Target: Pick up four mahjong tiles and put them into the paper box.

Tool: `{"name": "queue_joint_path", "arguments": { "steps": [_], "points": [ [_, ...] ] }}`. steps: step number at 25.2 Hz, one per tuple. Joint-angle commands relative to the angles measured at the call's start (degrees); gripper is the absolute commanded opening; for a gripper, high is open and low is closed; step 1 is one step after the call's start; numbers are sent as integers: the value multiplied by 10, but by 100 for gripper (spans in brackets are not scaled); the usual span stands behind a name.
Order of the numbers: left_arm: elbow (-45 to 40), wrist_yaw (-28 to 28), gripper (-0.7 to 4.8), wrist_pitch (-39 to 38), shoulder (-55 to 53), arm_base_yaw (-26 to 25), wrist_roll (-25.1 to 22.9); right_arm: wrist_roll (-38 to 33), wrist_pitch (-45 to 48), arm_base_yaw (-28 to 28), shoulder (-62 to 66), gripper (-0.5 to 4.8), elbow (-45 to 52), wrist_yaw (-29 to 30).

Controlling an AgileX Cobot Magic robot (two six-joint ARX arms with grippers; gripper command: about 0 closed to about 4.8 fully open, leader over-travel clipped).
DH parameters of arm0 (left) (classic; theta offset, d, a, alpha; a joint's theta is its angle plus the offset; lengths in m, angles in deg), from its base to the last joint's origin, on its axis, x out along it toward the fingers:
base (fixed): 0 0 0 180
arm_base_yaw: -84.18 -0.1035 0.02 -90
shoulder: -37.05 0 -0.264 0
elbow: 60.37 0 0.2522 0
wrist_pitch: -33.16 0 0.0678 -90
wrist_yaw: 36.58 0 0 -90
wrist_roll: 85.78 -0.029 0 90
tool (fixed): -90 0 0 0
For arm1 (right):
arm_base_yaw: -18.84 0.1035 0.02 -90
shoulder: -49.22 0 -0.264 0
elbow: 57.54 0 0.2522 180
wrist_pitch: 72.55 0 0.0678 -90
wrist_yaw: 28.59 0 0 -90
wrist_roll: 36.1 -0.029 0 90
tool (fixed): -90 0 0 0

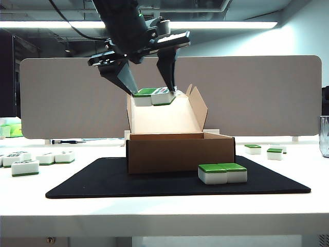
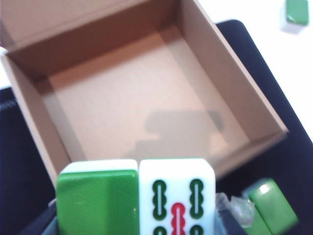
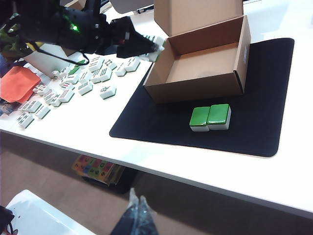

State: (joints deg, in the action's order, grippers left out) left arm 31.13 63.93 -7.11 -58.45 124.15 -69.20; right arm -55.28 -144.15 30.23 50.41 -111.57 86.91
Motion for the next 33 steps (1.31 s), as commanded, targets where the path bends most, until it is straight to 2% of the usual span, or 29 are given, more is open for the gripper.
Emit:
{"name": "queue_joint_path", "arguments": {
  "steps": [1,12,21,24,30,33],
  "points": [
    [3,2,238,44,-27,-22,-3,2,6,0,0,-1,-2,-1],
    [7,-26,239,180,-127,-43,-33,2,5,0,0,-1,-2,-1],
    [6,-33,248,206,-163,-65,-31,2,4,0,0,-1,-2,-1],
    [6,-48,321,206,-167,-69,-30,2,4,0,0,-1,-2,-1],
    [6,-48,327,204,-170,-69,-31,2,4,0,-1,-1,-2,-1],
    [6,-48,355,204,-170,-69,-31,2,4,0,-1,-1,-2,-1]
  ]
}}
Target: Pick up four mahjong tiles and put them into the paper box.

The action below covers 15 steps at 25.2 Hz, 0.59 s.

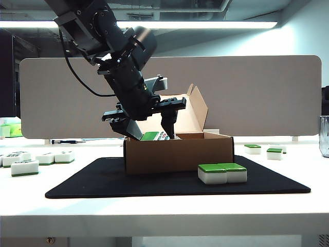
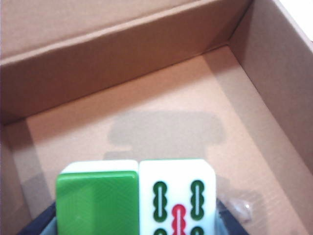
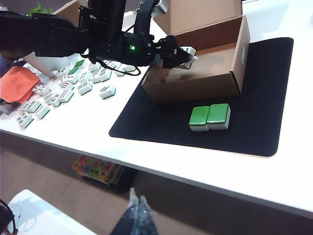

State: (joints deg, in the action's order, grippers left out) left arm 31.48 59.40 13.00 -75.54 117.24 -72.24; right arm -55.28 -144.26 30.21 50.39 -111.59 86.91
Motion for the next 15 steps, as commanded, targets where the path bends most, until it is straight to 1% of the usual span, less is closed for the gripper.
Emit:
{"name": "queue_joint_path", "arguments": {
  "steps": [1,3,6,12,15],
  "points": [
    [3,-2,355,3,1,0,0,2,5,0,0,-1,-2,-1],
    [3,-2,361,3,1,0,0,2,5,0,0,-1,-2,-1],
    [3,-2,410,3,1,1,0,2,5,0,0,-1,-2,-1],
    [3,-3,409,3,1,1,0,2,5,0,0,-1,-2,-1],
    [5,-24,409,5,4,2,5,2,5,0,0,-1,-2,-1]
  ]
}}
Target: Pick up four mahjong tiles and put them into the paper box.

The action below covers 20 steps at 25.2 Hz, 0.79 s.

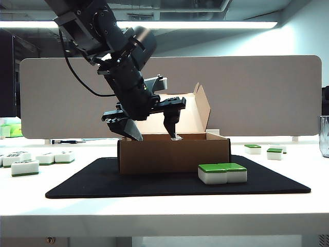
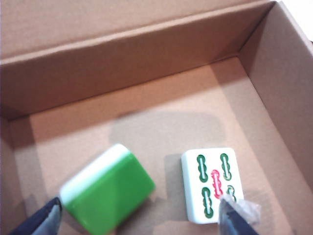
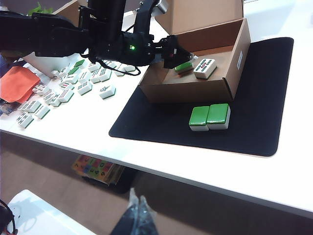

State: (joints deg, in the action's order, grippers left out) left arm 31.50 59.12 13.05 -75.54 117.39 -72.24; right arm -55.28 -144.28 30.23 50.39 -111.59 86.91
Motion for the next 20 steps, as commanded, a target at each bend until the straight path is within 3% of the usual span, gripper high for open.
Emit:
{"name": "queue_joint_path", "arguments": {
  "steps": [1,4,5,11,20],
  "points": [
    [19,-46,408,-12,7,2,5,2,5,0,0,-1,-2,-1],
    [65,-82,405,-75,9,10,5,2,5,0,0,-1,-2,-1],
    [107,-90,403,-132,9,20,4,2,5,0,0,-1,-2,-1],
    [201,-86,402,-252,9,69,4,2,7,0,0,-1,-2,-1],
    [210,-98,398,-276,8,136,3,2,7,0,0,-1,-2,-1]
  ]
}}
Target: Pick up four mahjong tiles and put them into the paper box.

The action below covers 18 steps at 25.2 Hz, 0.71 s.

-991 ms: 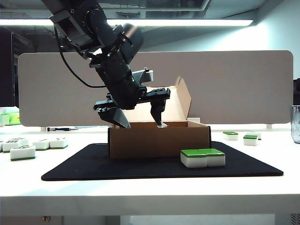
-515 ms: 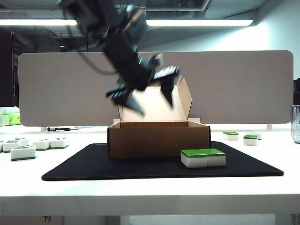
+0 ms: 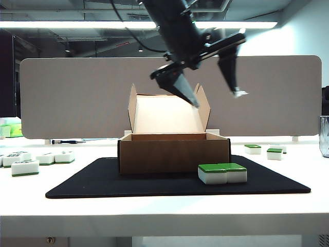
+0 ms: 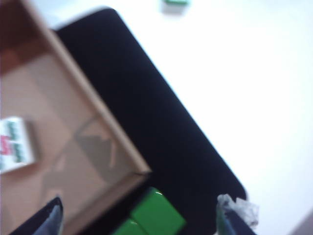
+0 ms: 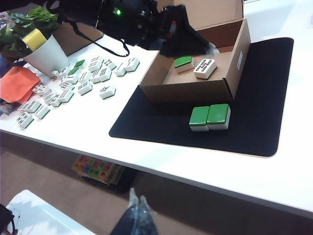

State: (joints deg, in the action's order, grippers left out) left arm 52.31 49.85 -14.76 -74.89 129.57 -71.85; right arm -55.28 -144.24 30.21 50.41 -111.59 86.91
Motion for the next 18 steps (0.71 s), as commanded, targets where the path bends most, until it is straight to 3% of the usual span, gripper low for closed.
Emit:
{"name": "queue_joint_path", "arguments": {
  "steps": [1,2,4,6,18],
  "points": [
    [2,-5,398,-5,1,19,0,2,7,0,-1,-1,-2,-1],
    [2,-5,395,-22,1,27,13,2,7,0,-1,-1,-2,-1],
    [1,19,394,-70,1,29,156,2,7,0,-1,-1,-2,-1],
    [0,51,395,-89,-4,29,203,2,7,0,-1,-1,-2,-1],
    [0,65,395,-105,-68,47,288,2,7,0,-1,-1,-2,-5]
  ]
}}
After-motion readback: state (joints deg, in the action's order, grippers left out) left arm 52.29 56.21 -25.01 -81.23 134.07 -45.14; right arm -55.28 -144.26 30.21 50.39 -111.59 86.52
